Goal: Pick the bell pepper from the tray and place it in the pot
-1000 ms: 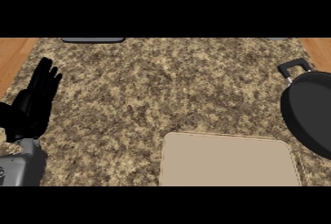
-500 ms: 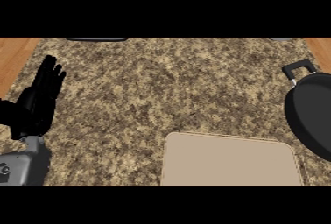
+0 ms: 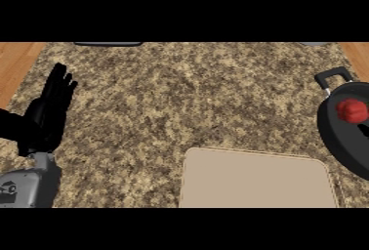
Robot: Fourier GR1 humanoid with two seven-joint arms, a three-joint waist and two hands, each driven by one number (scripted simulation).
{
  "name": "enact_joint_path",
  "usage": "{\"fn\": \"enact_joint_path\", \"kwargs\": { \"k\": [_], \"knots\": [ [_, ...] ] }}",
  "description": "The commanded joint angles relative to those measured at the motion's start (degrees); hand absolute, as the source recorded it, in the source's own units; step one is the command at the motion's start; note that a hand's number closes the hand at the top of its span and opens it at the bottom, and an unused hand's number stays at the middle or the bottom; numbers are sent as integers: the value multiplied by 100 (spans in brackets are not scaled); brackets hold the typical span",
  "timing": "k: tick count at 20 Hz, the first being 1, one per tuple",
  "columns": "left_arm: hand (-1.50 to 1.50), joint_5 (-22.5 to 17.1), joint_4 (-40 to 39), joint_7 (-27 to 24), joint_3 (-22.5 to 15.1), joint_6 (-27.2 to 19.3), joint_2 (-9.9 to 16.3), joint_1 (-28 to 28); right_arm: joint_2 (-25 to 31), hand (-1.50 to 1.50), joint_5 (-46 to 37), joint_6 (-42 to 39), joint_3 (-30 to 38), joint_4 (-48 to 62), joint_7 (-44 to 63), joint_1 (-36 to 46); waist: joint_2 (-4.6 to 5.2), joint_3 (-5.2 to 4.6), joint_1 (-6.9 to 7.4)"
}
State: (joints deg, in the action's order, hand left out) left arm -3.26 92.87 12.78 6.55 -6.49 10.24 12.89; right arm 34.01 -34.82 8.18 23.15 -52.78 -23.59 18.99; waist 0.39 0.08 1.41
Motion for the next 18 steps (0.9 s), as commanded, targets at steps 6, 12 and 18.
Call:
{"fn": "enact_joint_path", "kwargs": {
  "k": [6, 12, 18],
  "knots": [
    [0, -2, 58, 126, -3, -61, -59, 60, 172, -150, 624, -1303, 177, 2063, -1264, 794, 11, 9, -25],
    [0, -150, 370, 287, 179, 132, 209, -116, 91, -150, 1725, -2091, 1003, 2365, -1528, 1198, -25, 7, -30],
    [0, -59, 172, 180, 83, 50, 50, -23, 1056, -150, 2237, -3094, 1525, 3295, -1587, 1508, 8, 8, -32]
  ]
}}
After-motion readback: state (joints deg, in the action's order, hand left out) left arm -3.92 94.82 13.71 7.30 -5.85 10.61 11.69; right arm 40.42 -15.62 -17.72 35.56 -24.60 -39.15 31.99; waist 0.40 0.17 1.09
